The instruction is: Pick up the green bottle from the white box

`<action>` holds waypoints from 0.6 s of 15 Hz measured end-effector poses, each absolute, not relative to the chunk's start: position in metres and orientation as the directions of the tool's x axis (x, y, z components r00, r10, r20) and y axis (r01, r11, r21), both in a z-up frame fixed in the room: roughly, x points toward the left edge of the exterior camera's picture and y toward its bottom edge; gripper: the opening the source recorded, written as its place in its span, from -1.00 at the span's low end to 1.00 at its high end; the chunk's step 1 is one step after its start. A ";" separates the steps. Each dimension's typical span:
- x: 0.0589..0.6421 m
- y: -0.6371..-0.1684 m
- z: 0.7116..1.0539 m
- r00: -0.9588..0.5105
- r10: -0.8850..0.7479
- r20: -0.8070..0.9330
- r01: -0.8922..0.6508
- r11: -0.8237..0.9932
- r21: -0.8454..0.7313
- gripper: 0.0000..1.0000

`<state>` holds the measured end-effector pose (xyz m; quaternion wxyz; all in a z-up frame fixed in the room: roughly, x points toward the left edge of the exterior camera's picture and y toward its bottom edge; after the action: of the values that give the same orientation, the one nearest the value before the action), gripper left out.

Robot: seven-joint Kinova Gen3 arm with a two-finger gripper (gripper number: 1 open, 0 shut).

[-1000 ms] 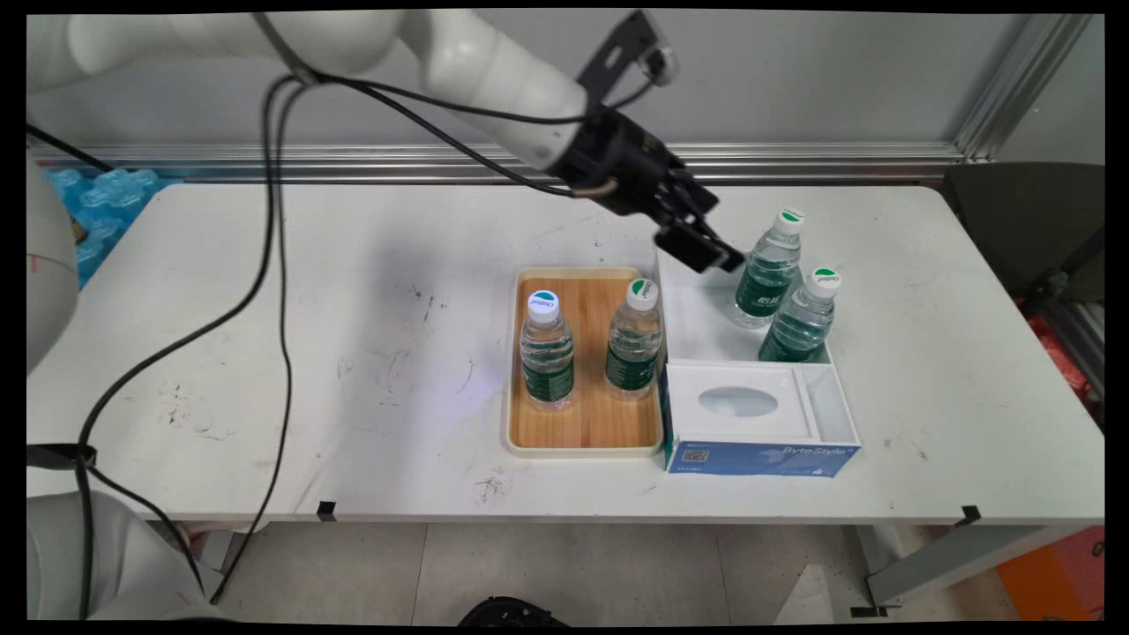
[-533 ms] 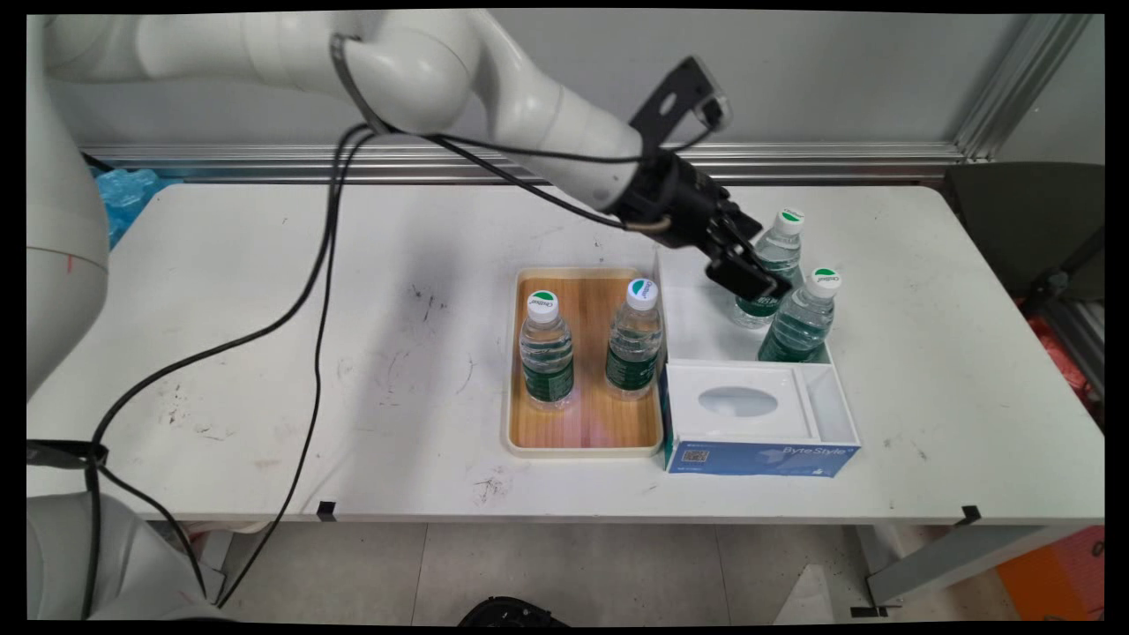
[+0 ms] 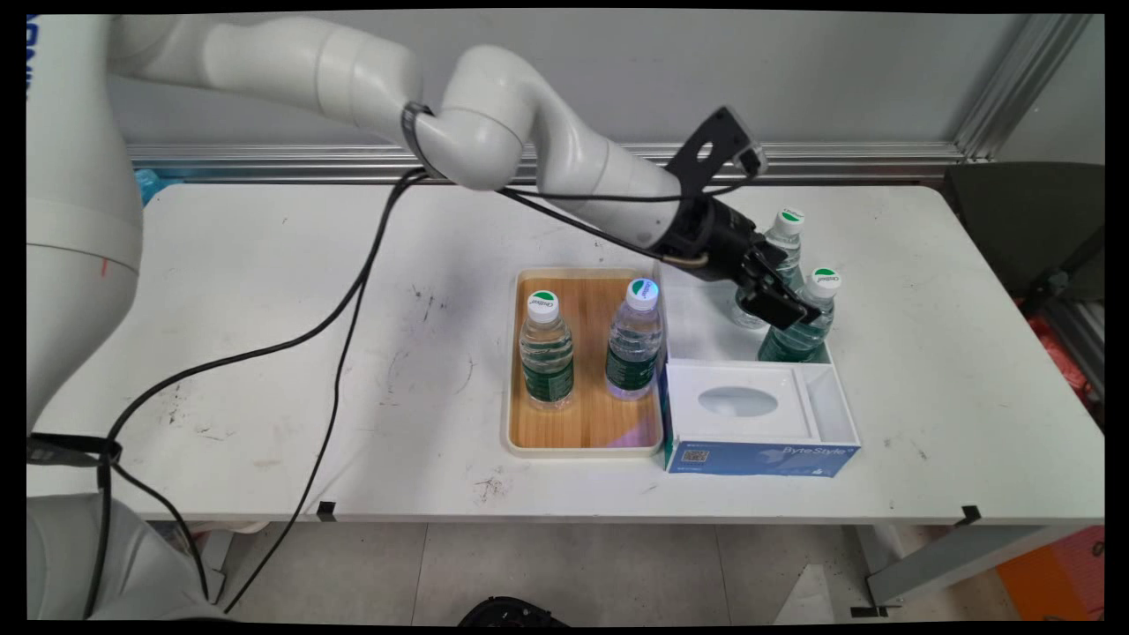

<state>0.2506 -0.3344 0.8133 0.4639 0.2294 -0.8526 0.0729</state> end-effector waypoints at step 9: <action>0.230 -0.344 0.782 -0.447 -0.338 0.828 -0.480 0.872 0.097 1.00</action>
<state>0.2304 -0.3438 0.7816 0.4671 0.2415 -0.8472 0.0757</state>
